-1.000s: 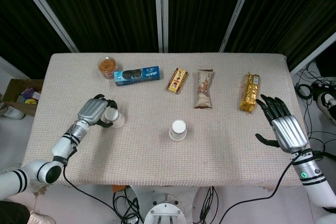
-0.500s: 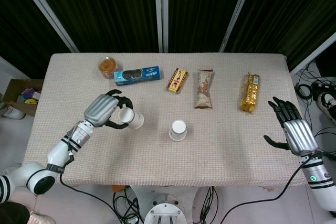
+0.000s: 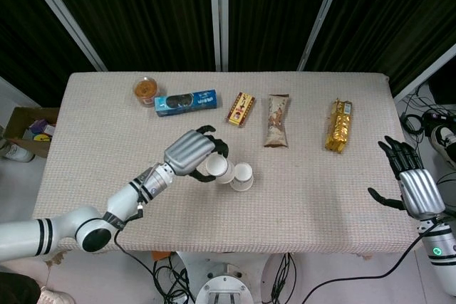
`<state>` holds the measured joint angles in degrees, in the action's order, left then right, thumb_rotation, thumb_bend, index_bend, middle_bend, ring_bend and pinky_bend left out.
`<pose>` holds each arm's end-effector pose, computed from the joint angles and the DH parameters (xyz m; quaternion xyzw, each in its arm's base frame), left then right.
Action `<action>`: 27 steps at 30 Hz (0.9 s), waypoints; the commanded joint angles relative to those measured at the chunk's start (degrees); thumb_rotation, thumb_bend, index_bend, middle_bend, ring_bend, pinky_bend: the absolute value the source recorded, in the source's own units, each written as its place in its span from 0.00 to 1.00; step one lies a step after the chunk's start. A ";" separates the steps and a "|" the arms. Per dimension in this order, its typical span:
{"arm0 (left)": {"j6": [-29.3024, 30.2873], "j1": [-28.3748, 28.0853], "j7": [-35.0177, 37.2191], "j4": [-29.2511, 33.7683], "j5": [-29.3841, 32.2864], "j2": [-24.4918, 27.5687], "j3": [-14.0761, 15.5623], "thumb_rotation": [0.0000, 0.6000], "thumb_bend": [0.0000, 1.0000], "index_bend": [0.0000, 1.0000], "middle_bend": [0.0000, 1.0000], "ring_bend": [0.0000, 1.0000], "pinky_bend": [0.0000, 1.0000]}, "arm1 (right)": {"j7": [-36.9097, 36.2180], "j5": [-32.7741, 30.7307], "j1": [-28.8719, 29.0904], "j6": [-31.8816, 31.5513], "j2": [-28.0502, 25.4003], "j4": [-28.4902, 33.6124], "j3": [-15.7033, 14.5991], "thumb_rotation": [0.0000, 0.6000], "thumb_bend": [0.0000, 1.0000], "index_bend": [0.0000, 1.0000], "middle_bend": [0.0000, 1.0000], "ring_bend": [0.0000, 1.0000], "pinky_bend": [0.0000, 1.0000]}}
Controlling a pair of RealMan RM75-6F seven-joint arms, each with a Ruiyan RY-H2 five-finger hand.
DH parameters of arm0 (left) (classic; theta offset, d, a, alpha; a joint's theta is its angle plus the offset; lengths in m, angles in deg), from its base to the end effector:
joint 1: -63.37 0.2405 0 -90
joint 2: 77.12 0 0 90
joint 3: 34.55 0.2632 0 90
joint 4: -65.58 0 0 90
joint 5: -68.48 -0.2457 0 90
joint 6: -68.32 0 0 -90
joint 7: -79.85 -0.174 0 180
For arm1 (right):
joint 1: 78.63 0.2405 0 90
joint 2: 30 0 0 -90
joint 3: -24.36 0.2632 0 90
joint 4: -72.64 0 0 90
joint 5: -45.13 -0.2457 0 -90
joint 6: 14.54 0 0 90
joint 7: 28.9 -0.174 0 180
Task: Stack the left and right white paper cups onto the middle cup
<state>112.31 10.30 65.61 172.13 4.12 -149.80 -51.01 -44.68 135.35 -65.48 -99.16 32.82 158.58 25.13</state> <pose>-0.0097 0.3615 -0.0073 -0.8017 -0.3392 -0.4226 0.2521 -0.3185 -0.2559 0.1385 0.6219 -0.3852 0.4622 0.5013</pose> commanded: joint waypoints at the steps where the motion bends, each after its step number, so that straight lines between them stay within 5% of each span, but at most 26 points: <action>1: -1.66 -6.01 -6.65 -1.14 8.32 -3.34 -0.20 1.00 0.26 0.49 0.49 0.43 0.18 | -0.42 0.23 -0.32 -0.29 0.12 -0.34 0.11 1.00 0.15 0.00 0.00 0.00 0.00; 12: -0.10 -15.09 -13.04 -2.49 24.45 -6.15 0.61 1.00 0.26 0.48 0.48 0.42 0.18 | -1.71 0.60 -1.29 -0.66 0.34 -1.40 0.48 1.00 0.15 0.00 0.00 0.00 0.00; 27: 2.35 -19.85 -14.74 -5.41 32.44 -8.65 4.05 1.00 0.26 0.47 0.45 0.40 0.18 | -3.01 0.95 -1.99 -0.66 0.60 -2.40 0.90 1.00 0.15 0.00 0.00 0.00 0.00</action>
<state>114.59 -9.35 50.94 166.86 36.35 -158.26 -47.17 -47.68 136.29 -67.46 -99.83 33.41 156.19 26.03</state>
